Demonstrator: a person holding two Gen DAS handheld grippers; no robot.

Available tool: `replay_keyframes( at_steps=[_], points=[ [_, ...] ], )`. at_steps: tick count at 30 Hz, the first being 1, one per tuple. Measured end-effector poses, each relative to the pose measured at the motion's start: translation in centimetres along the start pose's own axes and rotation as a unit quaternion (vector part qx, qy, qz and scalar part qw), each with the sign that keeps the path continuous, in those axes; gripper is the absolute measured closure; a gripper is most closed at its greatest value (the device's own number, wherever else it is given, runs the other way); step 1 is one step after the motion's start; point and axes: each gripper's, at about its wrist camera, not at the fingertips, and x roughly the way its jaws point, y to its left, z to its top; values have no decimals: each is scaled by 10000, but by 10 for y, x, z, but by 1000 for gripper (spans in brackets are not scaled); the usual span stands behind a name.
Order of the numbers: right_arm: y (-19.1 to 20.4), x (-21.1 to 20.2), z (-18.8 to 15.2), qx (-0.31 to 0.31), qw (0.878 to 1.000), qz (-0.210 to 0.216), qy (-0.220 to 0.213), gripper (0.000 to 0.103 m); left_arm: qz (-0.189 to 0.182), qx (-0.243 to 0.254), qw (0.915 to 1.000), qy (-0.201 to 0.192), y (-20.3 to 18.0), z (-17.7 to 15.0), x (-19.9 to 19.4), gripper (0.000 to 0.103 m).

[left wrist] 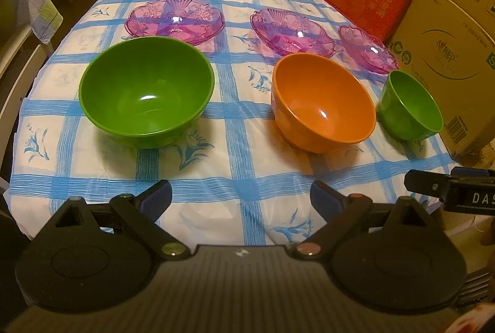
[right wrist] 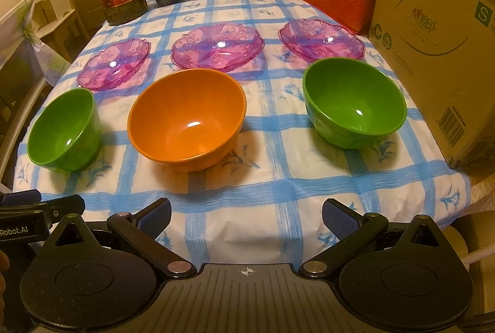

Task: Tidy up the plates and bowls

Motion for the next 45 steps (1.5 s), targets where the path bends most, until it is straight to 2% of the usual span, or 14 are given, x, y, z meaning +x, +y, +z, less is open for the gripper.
replay_keyframes(
  at_steps=[45],
  points=[
    [2, 0, 3, 0, 10000, 27, -13, 0, -23, -26, 10000, 2, 1, 2, -2, 8]
  ],
)
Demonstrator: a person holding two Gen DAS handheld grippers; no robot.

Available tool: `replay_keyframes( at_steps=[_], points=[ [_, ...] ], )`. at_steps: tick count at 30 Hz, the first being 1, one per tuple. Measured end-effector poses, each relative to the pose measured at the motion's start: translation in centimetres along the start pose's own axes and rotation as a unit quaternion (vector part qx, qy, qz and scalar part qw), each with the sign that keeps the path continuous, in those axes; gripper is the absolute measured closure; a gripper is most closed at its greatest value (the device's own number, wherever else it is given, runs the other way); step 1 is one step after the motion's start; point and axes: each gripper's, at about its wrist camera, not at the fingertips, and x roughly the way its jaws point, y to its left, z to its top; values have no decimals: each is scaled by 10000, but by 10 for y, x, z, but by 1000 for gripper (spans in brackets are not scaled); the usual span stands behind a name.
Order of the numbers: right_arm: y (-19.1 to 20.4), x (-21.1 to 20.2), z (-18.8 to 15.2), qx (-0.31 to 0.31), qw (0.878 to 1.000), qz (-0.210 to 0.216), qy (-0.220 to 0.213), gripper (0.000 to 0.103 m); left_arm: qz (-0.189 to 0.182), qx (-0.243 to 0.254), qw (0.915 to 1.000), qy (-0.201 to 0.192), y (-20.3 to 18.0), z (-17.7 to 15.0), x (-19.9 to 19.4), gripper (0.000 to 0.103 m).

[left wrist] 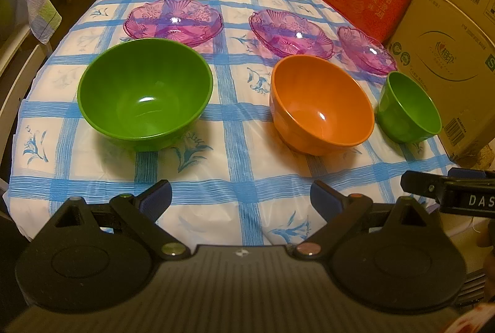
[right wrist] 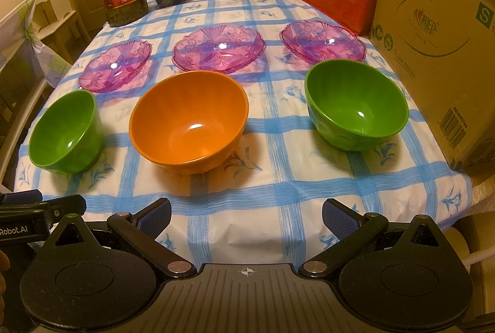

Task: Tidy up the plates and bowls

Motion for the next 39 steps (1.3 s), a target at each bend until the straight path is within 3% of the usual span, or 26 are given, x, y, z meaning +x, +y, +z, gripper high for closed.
replay_keyframes(
  at_steps=[13, 17, 21, 34, 39],
  points=[
    [0, 0, 0, 12, 10000, 9, -1, 0, -3, -4, 10000, -25, -1, 1, 0, 8],
    [-1, 0, -1, 64, 9999, 79, -125, 0, 63, 125, 9994, -322, -1, 6, -9, 8],
    [3, -5, 8, 93, 9985, 407, -350, 0, 53, 75, 9984, -565, 10, 20, -20, 8],
    [48, 14, 100, 141, 9879, 1351, -754, 1, -50, -372, 9941, -1017, 90, 114, -28, 5],
    [71, 48, 141, 166, 9842, 1616, -705, 1, -87, -315, 9958, -858, 121, 151, -2, 5]
  ],
)
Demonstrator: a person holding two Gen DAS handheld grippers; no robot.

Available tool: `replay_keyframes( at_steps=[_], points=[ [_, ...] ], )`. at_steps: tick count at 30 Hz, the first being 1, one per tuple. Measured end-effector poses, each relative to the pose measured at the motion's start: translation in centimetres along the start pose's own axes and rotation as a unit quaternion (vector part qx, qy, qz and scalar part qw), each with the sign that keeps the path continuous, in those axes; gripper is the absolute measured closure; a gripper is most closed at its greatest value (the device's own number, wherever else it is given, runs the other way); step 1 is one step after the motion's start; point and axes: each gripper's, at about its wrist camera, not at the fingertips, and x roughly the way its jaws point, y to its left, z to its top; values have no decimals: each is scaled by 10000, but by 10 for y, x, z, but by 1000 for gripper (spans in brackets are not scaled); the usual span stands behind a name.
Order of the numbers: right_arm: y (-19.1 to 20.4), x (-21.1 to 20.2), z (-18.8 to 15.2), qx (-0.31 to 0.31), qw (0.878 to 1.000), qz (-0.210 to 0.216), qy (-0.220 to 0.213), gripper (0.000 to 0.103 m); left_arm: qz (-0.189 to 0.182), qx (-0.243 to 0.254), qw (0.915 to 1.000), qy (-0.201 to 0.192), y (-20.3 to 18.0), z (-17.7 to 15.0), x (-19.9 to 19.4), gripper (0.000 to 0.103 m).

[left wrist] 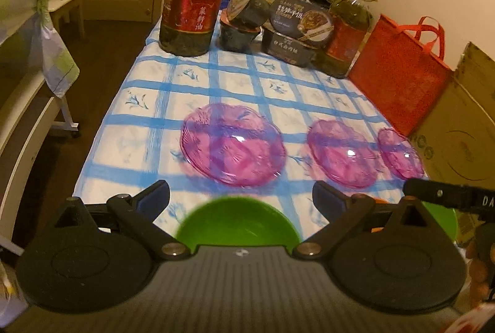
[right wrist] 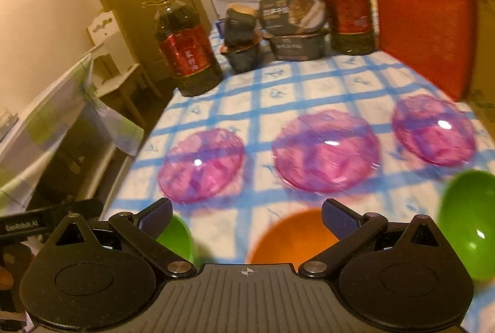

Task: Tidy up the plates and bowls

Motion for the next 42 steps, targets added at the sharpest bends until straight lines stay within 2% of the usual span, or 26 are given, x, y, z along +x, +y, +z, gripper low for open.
replay_keyframes(
  at_steps=[3, 7, 10, 12, 17, 21, 24, 26, 28, 31, 36, 42],
  points=[
    [5, 34, 16, 224, 9994, 209, 149, 1, -57, 29, 9999, 131, 14, 16, 24, 5],
    [11, 77, 31, 321, 9985, 263, 367, 2, 36, 139, 9995, 288, 29, 31, 58, 5],
    [12, 110, 39, 393, 9974, 217, 564, 17, -12, 145, 9989, 436, 39, 38, 84, 6],
    [8, 134, 42, 546, 9954, 181, 765, 20, 57, 72, 9984, 560, 48, 42, 101, 7],
    [-3, 183, 49, 787, 9907, 30, 1106, 35, 45, -59, 9970, 766, 64, 52, 135, 14],
    [-6, 209, 50, 705, 9891, -63, 1292, 40, -80, -219, 9947, 998, 72, 56, 158, 33],
    [-5, 220, 49, 604, 9885, -120, 1382, 44, -95, -245, 9938, 1083, 75, 57, 172, 40],
    [-7, 228, 48, 595, 9876, -158, 1446, 48, -65, -137, 9935, 1130, 74, 58, 180, 46],
    [-7, 233, 47, 588, 9868, -158, 1498, 50, 7, 5, 9936, 1127, 72, 58, 186, 56],
    [-6, 240, 47, 521, 9865, -156, 1544, 54, -28, -60, 9926, 1210, 74, 58, 193, 68],
    [-7, 247, 47, 525, 9852, -167, 1625, 64, -10, -51, 9921, 1256, 76, 59, 200, 72],
    [-9, 249, 46, 526, 9848, -167, 1647, 75, -41, -101, 9917, 1277, 80, 61, 202, 87]
  ],
)
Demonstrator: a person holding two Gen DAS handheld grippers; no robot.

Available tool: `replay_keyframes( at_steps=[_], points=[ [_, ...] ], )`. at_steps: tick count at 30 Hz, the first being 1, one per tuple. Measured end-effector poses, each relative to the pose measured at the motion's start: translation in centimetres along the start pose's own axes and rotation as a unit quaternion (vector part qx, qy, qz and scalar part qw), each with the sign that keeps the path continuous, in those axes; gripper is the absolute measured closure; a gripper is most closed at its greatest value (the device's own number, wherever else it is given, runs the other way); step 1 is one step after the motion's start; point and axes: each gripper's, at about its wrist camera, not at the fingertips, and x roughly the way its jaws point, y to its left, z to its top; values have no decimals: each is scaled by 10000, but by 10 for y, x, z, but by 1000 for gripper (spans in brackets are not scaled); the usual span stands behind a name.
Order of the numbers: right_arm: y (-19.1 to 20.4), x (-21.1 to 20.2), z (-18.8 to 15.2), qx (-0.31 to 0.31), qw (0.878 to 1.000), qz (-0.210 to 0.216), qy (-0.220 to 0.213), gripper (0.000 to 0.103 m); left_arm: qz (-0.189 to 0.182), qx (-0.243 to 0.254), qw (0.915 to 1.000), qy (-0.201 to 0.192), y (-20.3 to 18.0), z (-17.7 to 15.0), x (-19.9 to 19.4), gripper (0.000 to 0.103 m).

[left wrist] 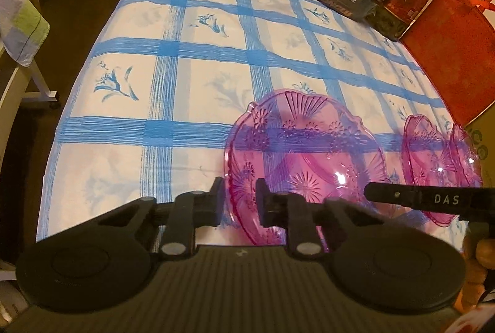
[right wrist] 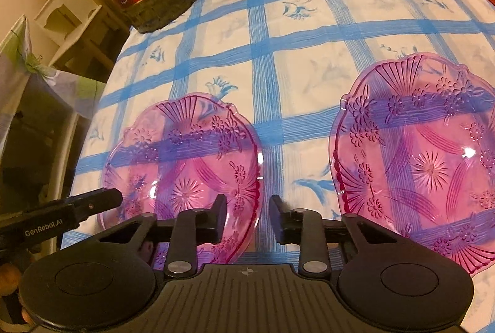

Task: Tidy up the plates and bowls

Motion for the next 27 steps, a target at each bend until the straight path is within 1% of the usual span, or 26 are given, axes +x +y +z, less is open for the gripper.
replay_keyframes(
  at_steps=[2, 6, 8, 12, 17, 22, 27],
  points=[
    [0, 0, 0, 1, 10000, -12, -15, 80, 16, 26, 10000, 0, 0, 0, -1, 90],
    [-2, -1, 0, -4, 10000, -65, -39, 85, 58, 26, 10000, 36, 1, 0, 0, 96],
    [-3, -2, -1, -3, 10000, -60, -38, 89, 55, 1, 10000, 60, 3, -1, -1, 96],
    [-2, -6, -1, -30, 10000, -47, -57, 91, 84, 15, 9999, 64, 2, -1, -7, 96],
    [2, -19, 0, -78, 9998, -1, -162, 91, 140, 97, 9998, -71, -8, 4, -25, 96],
    [-1, -48, 3, -136, 9991, 32, -392, 91, 50, 233, 9995, -220, -33, 13, -44, 96],
    [-25, -88, 6, -83, 9981, -67, -612, 91, -228, 439, 9984, -269, -75, 18, -50, 96]
  ],
)
